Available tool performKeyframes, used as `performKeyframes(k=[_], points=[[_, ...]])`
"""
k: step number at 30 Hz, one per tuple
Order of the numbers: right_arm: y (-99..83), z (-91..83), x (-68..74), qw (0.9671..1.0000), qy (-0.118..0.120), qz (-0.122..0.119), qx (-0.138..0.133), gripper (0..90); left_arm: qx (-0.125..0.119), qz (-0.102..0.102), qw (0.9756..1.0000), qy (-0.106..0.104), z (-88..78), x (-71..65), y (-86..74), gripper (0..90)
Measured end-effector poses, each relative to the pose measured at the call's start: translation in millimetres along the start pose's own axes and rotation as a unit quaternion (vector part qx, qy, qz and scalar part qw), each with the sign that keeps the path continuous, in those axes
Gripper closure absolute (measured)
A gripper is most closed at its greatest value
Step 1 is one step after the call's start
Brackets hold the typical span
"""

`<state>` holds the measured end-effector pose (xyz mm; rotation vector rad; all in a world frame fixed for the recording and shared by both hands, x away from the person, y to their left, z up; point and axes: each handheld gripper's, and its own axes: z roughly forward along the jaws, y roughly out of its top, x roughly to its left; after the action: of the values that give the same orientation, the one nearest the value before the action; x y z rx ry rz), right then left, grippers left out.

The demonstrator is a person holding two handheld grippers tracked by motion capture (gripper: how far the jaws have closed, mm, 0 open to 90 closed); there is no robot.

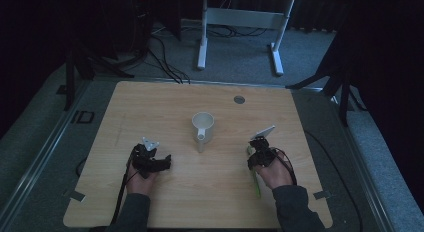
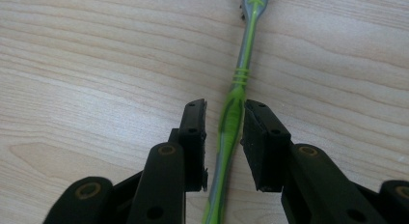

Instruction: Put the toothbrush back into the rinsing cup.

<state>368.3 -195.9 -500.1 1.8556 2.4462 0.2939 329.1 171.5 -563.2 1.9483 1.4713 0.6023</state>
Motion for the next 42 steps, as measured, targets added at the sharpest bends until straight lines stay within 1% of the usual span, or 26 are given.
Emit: performKeyframes(k=[3,21,26,30,42], points=[[-0.1,1.3,-0.3,1.0000,-0.002,-0.001,0.005,70.0,0.000,0.000,1.0000,0.000,0.0,0.0,0.0,14.5],[0.6,7.7,0.7,0.9999,-0.006,-0.001,0.015,70.4,0.000,0.000,1.0000,0.000,0.0,0.0,0.0,14.5],[1.0,10.9,0.9,0.9998,-0.010,-0.002,0.020,71.1,0.000,0.000,1.0000,0.000,0.0,0.0,0.0,14.5],[1.0,12.5,1.9,0.9996,-0.018,-0.003,0.023,71.6,0.000,0.000,1.0000,0.000,0.0,0.0,0.0,14.5],[2.5,16.6,2.7,0.9991,-0.028,-0.006,0.033,75.0,0.000,0.000,1.0000,0.000,0.0,0.0,0.0,14.5]])
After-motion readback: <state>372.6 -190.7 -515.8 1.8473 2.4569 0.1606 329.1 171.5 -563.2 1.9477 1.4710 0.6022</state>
